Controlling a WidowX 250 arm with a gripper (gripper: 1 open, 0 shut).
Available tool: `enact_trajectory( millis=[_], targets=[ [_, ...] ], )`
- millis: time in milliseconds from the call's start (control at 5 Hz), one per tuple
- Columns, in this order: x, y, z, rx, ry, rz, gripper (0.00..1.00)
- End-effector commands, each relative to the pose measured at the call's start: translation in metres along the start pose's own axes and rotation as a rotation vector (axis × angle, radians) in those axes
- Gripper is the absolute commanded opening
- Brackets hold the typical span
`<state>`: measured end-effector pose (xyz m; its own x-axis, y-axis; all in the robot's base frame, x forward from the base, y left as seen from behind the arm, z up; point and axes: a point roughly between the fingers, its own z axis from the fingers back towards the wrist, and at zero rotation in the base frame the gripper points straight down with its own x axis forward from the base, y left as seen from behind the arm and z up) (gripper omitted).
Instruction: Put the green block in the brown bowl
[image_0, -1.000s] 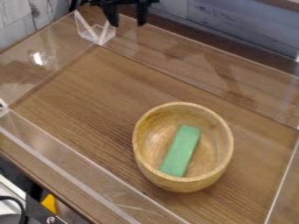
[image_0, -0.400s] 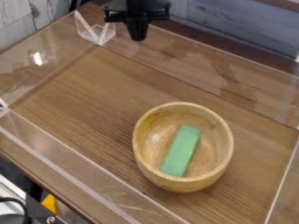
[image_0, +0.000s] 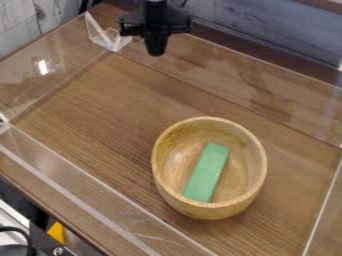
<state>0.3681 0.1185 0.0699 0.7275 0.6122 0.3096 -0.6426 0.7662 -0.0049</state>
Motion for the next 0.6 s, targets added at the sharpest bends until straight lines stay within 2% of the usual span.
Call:
enact_trajectory(
  millis=[0, 400],
  targets=[
    [0.0177, 0.0078, 0.0034, 0.007, -0.055, 0.058, 0.00],
    [0.0169, 0.0043, -0.0009, 0.012, -0.047, 0.039, 0.00]
  ],
)
